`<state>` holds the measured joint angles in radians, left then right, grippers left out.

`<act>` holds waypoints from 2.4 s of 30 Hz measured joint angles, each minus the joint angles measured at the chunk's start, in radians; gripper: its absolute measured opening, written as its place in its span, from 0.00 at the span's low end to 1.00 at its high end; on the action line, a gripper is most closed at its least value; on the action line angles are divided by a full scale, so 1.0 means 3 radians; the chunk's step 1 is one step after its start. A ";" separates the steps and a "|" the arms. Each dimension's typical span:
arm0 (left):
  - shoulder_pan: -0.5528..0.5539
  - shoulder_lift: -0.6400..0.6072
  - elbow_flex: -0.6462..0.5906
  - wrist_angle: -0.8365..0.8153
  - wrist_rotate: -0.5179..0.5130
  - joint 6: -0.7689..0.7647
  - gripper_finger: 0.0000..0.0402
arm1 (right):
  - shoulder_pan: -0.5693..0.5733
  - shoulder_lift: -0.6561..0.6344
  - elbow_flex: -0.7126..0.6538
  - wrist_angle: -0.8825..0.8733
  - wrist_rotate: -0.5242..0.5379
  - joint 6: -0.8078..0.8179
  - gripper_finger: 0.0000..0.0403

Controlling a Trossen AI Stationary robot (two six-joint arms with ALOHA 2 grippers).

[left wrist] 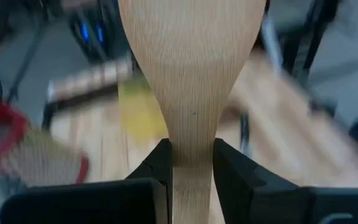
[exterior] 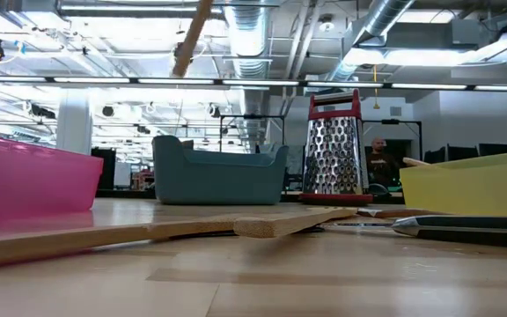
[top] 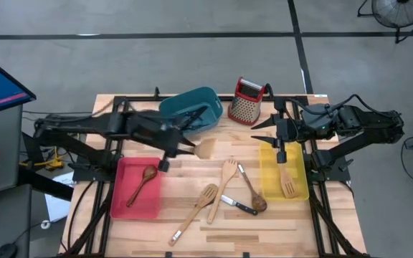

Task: Pick & Place Kitchen Items
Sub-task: Put the brown spatula into the wooden bin

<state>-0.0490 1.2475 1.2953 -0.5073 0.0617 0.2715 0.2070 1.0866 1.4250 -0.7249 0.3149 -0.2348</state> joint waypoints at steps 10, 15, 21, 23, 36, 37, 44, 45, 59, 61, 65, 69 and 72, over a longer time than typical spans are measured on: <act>-0.0034 -0.0505 0.0003 0.0761 0.0661 -0.0346 0.15 | 0.0000 0.0000 0.0000 0.0010 0.0000 0.0001 0.30; -0.0062 -0.0546 0.0001 0.0964 0.0837 -0.0410 0.15 | 0.0000 0.0000 0.0000 0.0005 0.0000 0.0000 0.30; -0.0062 -0.0532 0.0000 0.1197 0.1013 -0.0493 0.15 | 0.0000 0.0000 0.0000 0.0004 -0.0001 0.0001 0.30; -0.0062 -0.0534 0.0000 0.1299 0.1072 -0.0501 0.15 | 0.0000 0.0000 0.0000 0.0004 0.0000 0.0001 0.30; -0.0152 -0.0535 0.0000 0.2075 0.1900 -0.0612 0.15 | 0.0000 0.0123 0.0003 0.0029 -0.0001 0.0000 0.30; -0.0177 -0.0534 0.0000 0.2146 0.1950 -0.0612 0.15 | 0.0000 0.0156 0.0001 0.0011 -0.0001 0.0000 0.30; -0.0407 -0.0536 0.0000 0.2450 0.2177 -0.0611 0.15 | 0.0000 0.0330 0.0000 0.0022 -0.0002 -0.0025 0.30; -0.0444 -0.0536 0.0000 0.2455 0.2177 -0.0611 0.15 | -0.0001 0.0340 -0.0001 0.0015 -0.0002 -0.0027 0.30; -0.0897 -0.0534 0.0000 0.2528 0.2287 -0.0552 0.15 | -0.0003 0.0373 0.0000 0.0052 -0.0001 -0.0029 0.30; -0.0957 -0.0528 0.0000 0.2537 0.2303 -0.0514 0.15 | -0.0003 0.0373 0.0000 0.0059 -0.0001 -0.0029 0.30; -0.1083 -0.0516 -0.0001 0.2537 0.2336 -0.0439 0.15 | -0.0003 0.0373 0.0000 0.0092 -0.0001 -0.0029 0.30; -0.1205 -0.0490 -0.0001 0.2626 0.2730 -0.0523 0.15 | -0.0003 0.0373 0.0000 0.0102 -0.0001 -0.0029 0.30; -0.1331 -0.0443 -0.0001 0.2771 0.2883 -0.0649 0.15 | -0.0003 0.0373 0.0000 0.0106 -0.0001 -0.0028 0.30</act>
<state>-0.4484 1.1145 1.2949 0.3240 0.9267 0.0767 0.2062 1.1984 1.4250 -0.6932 0.3145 -0.2431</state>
